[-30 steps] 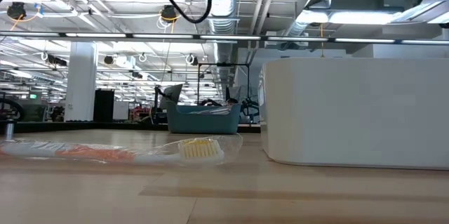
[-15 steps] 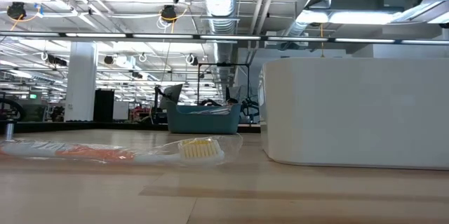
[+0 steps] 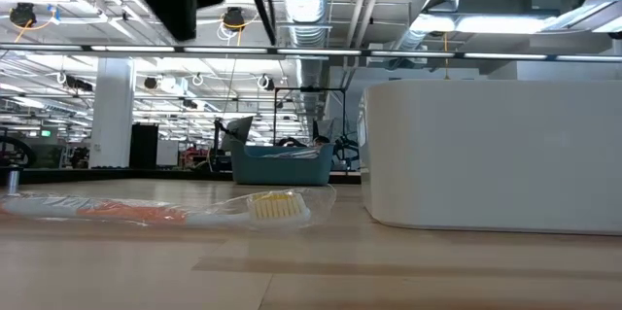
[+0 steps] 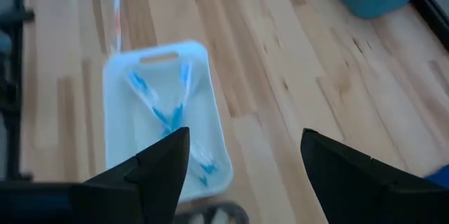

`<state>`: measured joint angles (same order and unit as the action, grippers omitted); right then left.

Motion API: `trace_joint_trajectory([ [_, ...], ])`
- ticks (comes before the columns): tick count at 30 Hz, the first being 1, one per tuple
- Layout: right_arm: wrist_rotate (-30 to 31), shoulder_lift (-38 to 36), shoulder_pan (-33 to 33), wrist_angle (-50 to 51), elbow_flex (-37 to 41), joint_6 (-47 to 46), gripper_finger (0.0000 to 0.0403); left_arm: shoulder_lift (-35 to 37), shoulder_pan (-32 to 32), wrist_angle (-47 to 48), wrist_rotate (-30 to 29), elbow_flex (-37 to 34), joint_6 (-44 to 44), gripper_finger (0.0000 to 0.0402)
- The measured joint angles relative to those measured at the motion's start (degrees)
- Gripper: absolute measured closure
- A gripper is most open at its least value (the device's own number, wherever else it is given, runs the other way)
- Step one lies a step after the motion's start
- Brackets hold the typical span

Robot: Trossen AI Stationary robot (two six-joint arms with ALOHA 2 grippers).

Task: Pick & Place Toothbrushes
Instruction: Put the orange toothbrush into the black bin

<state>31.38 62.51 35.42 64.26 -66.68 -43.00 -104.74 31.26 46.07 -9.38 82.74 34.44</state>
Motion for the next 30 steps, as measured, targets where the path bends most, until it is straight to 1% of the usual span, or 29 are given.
trace_joint_trajectory([
  [3, -0.01, 0.20, -2.29, -3.28, 0.00, -0.07, 0.0138, -2.60, 0.53, 0.23, 0.56, 0.00, -5.56, 0.0367],
  [6, -0.01, 0.70, -4.86, -6.26, -0.01, -0.11, 0.0138, -4.16, 0.60, 0.19, 0.75, 0.00, -6.07, 0.0329],
  [10, -0.01, 1.62, -7.16, -8.79, -0.01, -1.56, 0.0138, -5.98, 0.81, -0.80, -0.31, -0.66, -6.34, 0.0268],
  [15, -0.16, 3.77, -9.60, -11.12, 0.01, -2.69, 0.0138, -6.75, 1.83, -4.62, -0.73, -7.11, -3.93, 0.0197],
  [17, -0.25, 4.58, -10.18, -11.93, -0.01, -3.08, 0.0138, -6.49, 2.25, -6.08, -0.73, -9.83, -2.67, 0.0176],
  [20, -1.28, 6.32, -10.92, -12.54, -0.01, -3.04, 0.0138, -6.20, 2.70, -7.38, -0.75, -13.19, -2.02, 0.0156],
  [23, -1.93, 7.82, -11.47, -13.63, -0.01, -2.94, 0.0138, -5.73, 3.31, -9.34, -0.57, -15.47, -1.03, 0.0150],
  [25, -2.57, 8.83, -11.60, -13.81, 0.01, -2.36, 0.0138, -5.72, 3.64, -11.51, -0.22, -17.24, -1.00, 0.0158],
  [28, -3.12, 10.08, -11.83, -14.33, 0.01, -2.27, 0.0138, -5.65, 4.13, -12.82, -0.29, -18.32, -0.92, 0.0193],
  [30, -4.10, 10.85, -11.91, -14.68, 0.01, -2.36, 0.0138, -5.65, 4.16, -13.07, 0.02, -18.79, -0.94, 0.0232],
])
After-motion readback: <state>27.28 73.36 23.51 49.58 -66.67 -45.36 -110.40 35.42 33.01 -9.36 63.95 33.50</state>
